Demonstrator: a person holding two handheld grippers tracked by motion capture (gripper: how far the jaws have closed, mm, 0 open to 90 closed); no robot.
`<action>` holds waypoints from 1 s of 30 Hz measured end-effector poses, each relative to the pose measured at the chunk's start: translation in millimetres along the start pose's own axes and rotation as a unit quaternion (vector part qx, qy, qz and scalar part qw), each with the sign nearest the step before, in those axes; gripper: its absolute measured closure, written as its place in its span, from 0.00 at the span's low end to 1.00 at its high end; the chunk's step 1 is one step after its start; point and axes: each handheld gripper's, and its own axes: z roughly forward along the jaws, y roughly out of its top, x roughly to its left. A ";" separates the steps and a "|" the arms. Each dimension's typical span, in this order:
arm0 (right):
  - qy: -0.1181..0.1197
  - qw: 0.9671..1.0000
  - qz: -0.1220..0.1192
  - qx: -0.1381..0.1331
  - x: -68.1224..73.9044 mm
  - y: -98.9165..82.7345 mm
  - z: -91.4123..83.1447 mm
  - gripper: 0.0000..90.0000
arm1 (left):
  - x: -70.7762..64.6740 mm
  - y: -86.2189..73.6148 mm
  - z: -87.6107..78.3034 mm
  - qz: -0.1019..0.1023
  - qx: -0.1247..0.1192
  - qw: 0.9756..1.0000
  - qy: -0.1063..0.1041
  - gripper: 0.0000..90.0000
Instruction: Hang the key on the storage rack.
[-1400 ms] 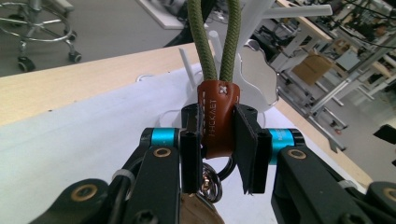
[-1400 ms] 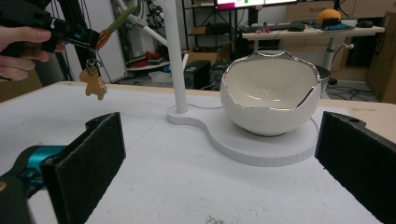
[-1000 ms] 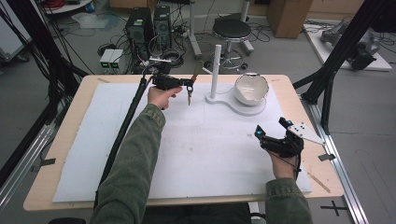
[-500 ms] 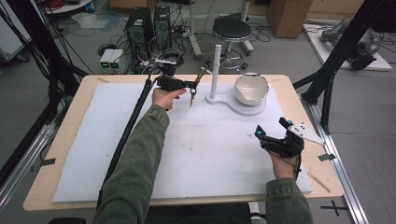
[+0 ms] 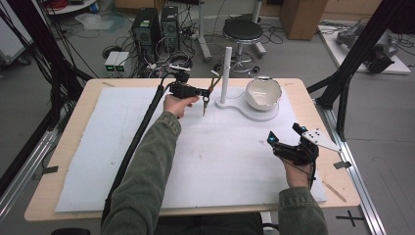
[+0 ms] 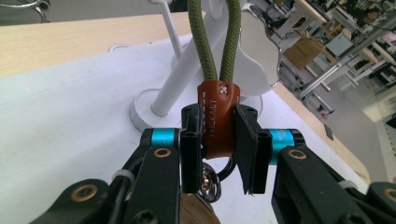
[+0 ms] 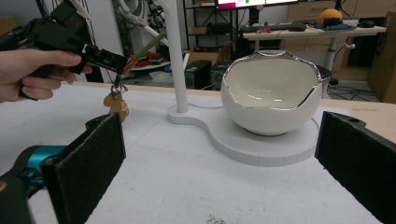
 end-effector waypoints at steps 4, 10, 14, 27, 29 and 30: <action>0.001 1.000 0.000 0.001 0.1 -0.1 0.1 0.01 | -3.2 -0.4 5.5 0.013 0.008 1.000 0.013 0.80; 0.000 1.000 0.000 0.003 -0.2 -0.3 1.3 0.01 | -13.1 1.3 2.1 0.037 0.014 0.997 0.060 0.72; -0.001 1.000 0.002 0.003 0.8 -0.1 -0.3 0.01 | -14.1 0.5 -4.0 0.036 0.025 0.997 0.058 0.59; -0.002 1.000 0.000 0.002 1.5 -0.4 0.8 0.01 | -35.8 -3.1 -30.5 0.082 0.009 0.994 0.078 0.13; -0.002 1.000 0.000 0.003 2.1 -0.3 0.3 0.01 | -39.0 -3.8 -35.7 0.091 0.004 0.993 0.081 0.08; -0.001 1.000 0.000 0.003 2.3 -0.3 0.2 0.01 | -40.6 -4.2 -38.3 0.090 0.002 0.992 0.085 0.07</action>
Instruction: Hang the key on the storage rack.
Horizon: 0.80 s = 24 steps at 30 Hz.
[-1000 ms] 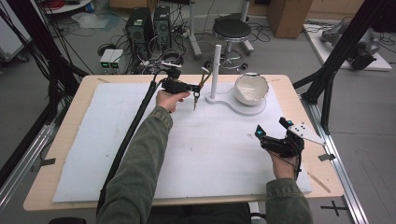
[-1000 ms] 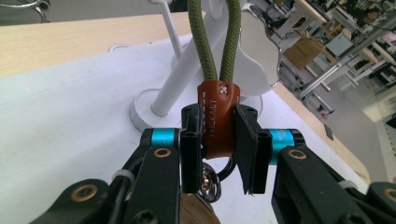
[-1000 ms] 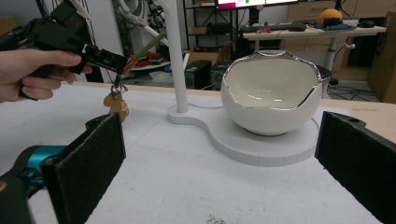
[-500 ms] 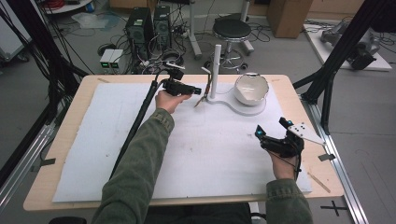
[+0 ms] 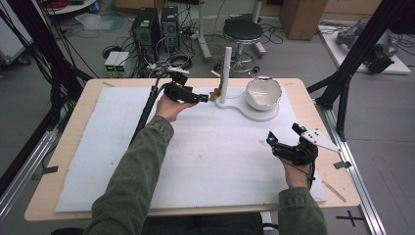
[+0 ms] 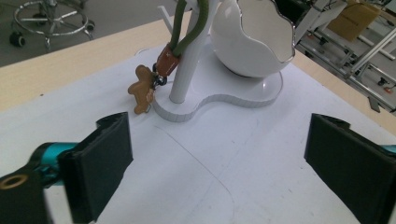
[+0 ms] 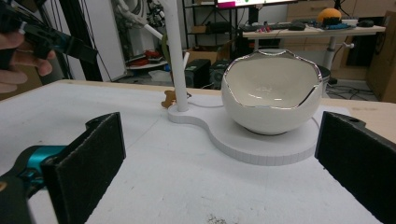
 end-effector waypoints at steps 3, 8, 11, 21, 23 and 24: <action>0.000 1.000 0.002 0.000 0.9 0.5 0.1 0.01 | -1.4 -0.4 -7.6 0.003 0.001 1.000 0.004 0.02; 0.001 1.000 0.000 0.001 1.9 0.4 0.6 0.01 | -2.7 -2.5 -21.7 0.007 -0.018 1.000 0.023 0.02; 0.001 1.000 -0.002 0.000 1.5 0.4 0.6 0.01 | -3.3 -5.0 -28.9 0.014 -0.019 0.999 0.029 0.02; 0.001 1.000 -0.002 0.001 1.8 0.2 1.0 0.01 | -5.1 -16.3 -46.2 0.032 -0.012 0.999 0.040 0.02; 0.000 1.000 -0.003 0.001 2.0 0.1 1.3 0.01 | -5.5 -17.7 -50.2 0.035 -0.015 0.998 0.041 0.02; -0.001 1.000 -0.003 0.002 1.9 0.1 1.3 0.01 | -5.2 -18.4 -52.6 0.035 -0.017 0.998 0.042 0.02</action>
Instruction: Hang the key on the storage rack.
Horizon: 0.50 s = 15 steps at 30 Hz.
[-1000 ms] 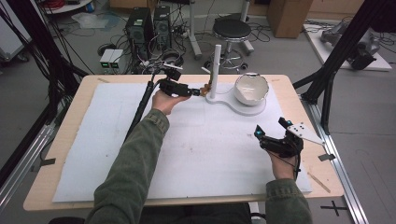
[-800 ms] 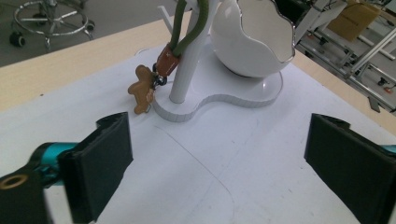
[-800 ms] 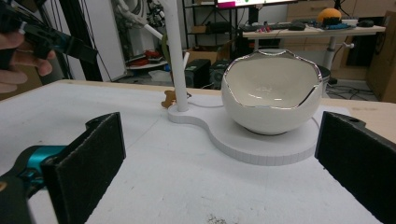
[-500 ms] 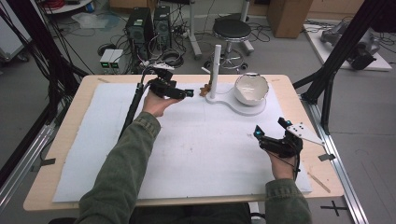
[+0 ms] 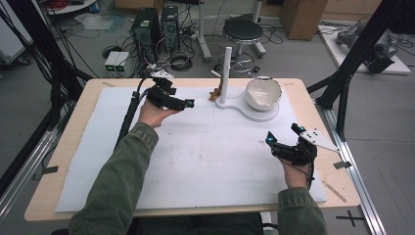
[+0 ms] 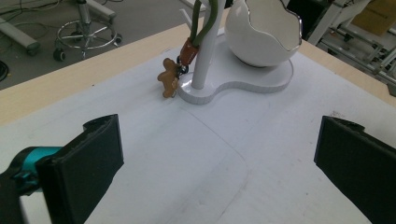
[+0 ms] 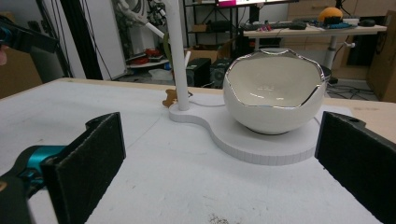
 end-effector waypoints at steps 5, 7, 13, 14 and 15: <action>0.000 1.000 0.000 0.001 -0.3 -0.3 -0.2 0.01 | 2.2 -4.7 -12.8 -0.007 -0.015 1.000 0.006 0.02; 0.000 1.000 0.000 0.001 -0.4 -0.4 -0.1 0.01 | 2.1 -6.6 -17.9 -0.006 -0.022 1.000 0.009 0.02; 0.002 1.000 0.000 0.003 -0.2 -0.5 0.2 0.01 | 3.4 -13.6 -34.6 -0.008 -0.038 0.999 0.021 0.02; 0.002 1.000 0.001 0.003 0.0 -0.5 0.3 0.01 | 4.5 -15.5 -37.4 -0.011 -0.040 0.999 0.024 0.02; 0.002 1.000 0.000 0.002 -0.1 -0.5 0.5 0.01 | 6.4 -17.5 -40.5 -0.011 -0.040 0.999 0.028 0.02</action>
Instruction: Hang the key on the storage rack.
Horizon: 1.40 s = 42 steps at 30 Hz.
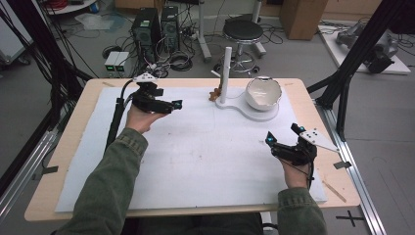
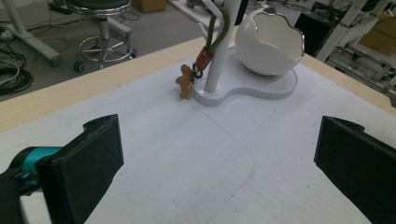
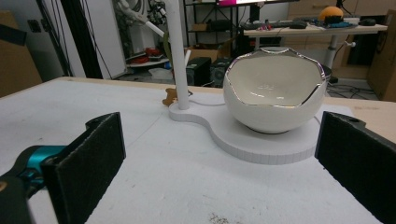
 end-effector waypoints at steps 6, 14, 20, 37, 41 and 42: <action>0.000 1.000 0.000 0.002 -0.4 -0.2 -0.1 0.01 | 13.1 -15.3 -18.5 -0.017 -0.013 1.000 0.021 0.02; -0.004 1.000 -0.003 0.004 -0.4 -0.7 0.6 0.01 | 24.4 -34.7 -39.3 -0.026 -0.028 0.998 0.050 0.02; -0.003 1.000 -0.002 0.004 0.3 -0.8 1.0 0.01 | 28.3 -45.5 -51.7 -0.029 -0.038 0.997 0.067 0.02; -0.003 1.000 -0.005 0.004 0.0 -1.2 1.5 0.01 | 33.5 -76.0 -82.7 -0.033 -0.071 0.989 0.122 0.02; -0.003 1.000 -0.004 0.006 0.5 -1.3 1.6 0.01 | 30.7 -82.2 -89.7 -0.029 -0.079 0.988 0.130 0.02; -0.003 1.000 -0.006 0.006 0.4 -1.2 1.7 0.01 | 29.8 -83.6 -91.2 -0.028 -0.078 0.988 0.133 0.02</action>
